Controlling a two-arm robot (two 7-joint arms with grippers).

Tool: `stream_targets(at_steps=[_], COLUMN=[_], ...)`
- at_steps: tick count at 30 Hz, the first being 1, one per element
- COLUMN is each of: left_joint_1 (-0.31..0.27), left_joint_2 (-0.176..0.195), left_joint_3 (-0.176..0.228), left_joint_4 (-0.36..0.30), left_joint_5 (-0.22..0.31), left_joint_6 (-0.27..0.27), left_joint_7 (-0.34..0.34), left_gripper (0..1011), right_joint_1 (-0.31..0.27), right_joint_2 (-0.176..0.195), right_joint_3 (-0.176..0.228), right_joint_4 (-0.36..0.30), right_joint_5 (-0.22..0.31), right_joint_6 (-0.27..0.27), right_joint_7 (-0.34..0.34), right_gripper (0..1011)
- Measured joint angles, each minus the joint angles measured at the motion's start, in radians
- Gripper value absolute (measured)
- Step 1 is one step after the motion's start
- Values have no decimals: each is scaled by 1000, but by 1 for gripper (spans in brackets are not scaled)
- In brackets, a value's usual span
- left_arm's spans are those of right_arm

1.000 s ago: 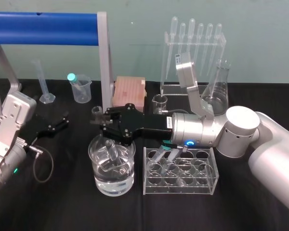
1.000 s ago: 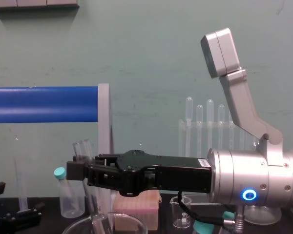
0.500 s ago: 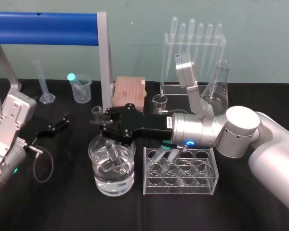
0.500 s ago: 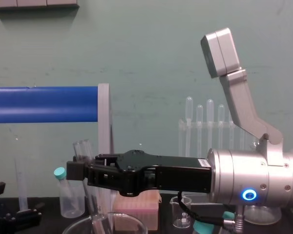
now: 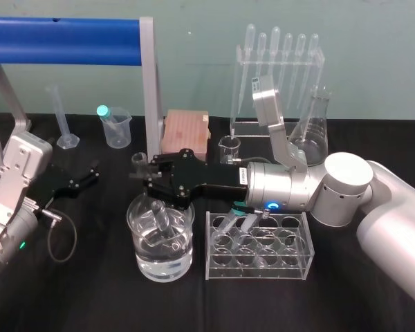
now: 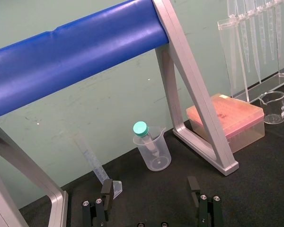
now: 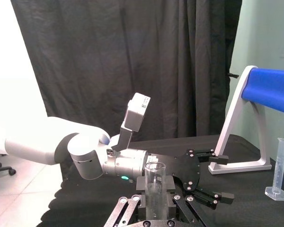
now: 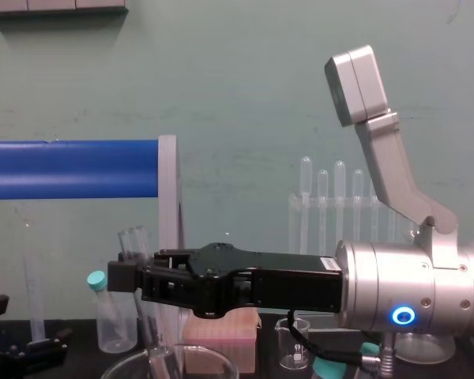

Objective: Hold the test tube with one hand and immerse one end into the beaker, then return it to the test tube rack.

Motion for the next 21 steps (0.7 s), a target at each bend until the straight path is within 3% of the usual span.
stream_targets(at_steps=[21], left_joint_1=[0], left_joint_2=[0], left_joint_3=[0], left_joint_4=[0], left_joint_5=[0], left_joint_6=[0], left_joint_7=[0], left_gripper=[1000], right_joint_1=[0], right_joint_2=[0], right_joint_3=[0], right_joint_4=[0], right_joint_5=[0], right_joint_6=[0], right_joint_7=[0], right_gripper=[227])
